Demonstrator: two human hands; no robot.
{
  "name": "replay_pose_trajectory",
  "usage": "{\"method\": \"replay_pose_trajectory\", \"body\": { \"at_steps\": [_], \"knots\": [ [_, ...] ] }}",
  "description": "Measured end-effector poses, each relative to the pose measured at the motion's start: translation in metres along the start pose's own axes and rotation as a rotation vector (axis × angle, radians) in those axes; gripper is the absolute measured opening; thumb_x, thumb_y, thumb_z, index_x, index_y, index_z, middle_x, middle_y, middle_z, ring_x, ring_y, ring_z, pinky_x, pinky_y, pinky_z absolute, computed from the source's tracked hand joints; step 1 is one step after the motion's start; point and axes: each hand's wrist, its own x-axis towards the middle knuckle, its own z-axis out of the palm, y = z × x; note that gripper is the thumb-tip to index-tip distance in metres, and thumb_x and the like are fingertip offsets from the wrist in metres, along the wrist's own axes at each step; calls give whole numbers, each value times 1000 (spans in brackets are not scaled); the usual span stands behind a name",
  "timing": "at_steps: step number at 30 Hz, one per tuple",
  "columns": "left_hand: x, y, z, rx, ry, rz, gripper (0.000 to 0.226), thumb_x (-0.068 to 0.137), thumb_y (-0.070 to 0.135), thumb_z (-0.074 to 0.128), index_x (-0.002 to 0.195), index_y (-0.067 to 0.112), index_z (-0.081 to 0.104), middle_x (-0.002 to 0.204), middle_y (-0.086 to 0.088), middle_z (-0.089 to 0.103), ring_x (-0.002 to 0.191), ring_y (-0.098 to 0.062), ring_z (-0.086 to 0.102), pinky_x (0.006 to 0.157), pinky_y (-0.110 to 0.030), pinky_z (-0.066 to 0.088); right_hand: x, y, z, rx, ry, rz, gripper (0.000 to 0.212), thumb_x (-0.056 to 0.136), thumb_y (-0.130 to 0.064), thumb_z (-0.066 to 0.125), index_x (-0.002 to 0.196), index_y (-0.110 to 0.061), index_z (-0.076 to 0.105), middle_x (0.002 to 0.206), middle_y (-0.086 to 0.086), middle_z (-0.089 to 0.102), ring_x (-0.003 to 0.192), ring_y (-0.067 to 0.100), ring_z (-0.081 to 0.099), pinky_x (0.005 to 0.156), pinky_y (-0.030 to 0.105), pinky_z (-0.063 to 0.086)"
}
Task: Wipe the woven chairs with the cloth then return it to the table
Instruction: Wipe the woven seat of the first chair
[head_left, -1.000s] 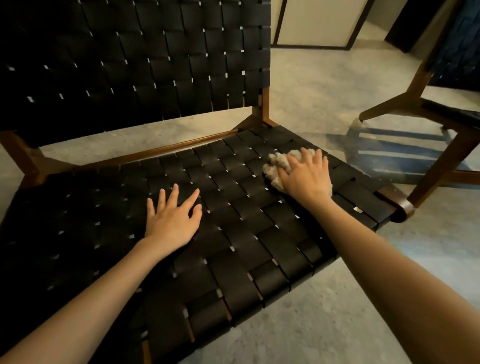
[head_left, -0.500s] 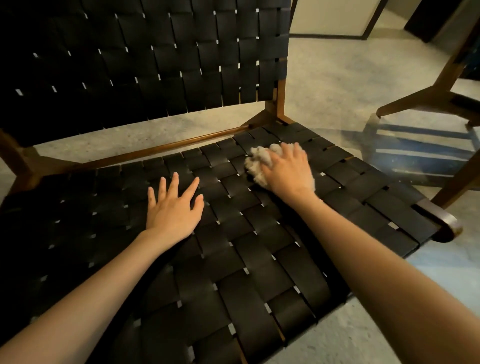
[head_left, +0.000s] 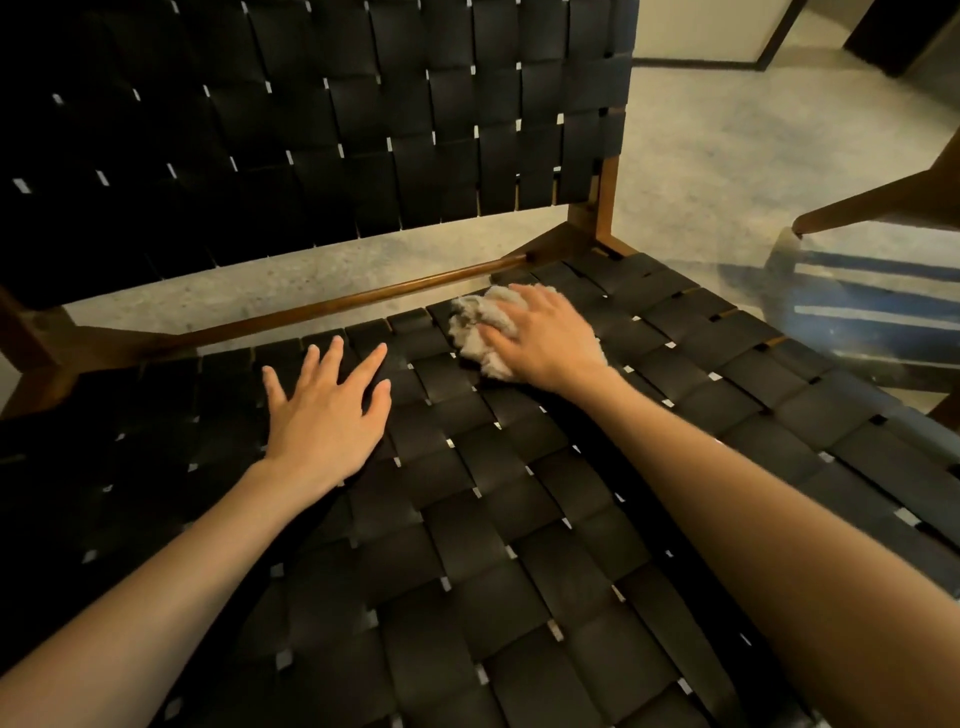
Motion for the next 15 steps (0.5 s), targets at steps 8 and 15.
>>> {"method": "replay_pose_trajectory", "body": {
  "at_steps": [8, 15],
  "knots": [
    [-9, -32, -5, -39, 25, 40, 51, 99, 48, 12, 149, 38, 12, 159, 2, 8, 146, -16, 2, 119, -40, 1, 31, -9, 5, -134, 164, 328, 51, 98, -50, 28, 129, -19, 54, 130, 13, 54, 118, 32, 45, 105, 43, 31],
    [-34, -72, -18, -7, -23, -10, 52, 98, 52, 12, 148, 42, 11, 160, 4, 5, 146, -15, 0, 117, -44, -4, 11, -68, 3, 127, 141, 88, 55, 95, -56, 35, 132, -19, 54, 132, 12, 54, 120, 30, 46, 102, 41, 34]
  ]
}}
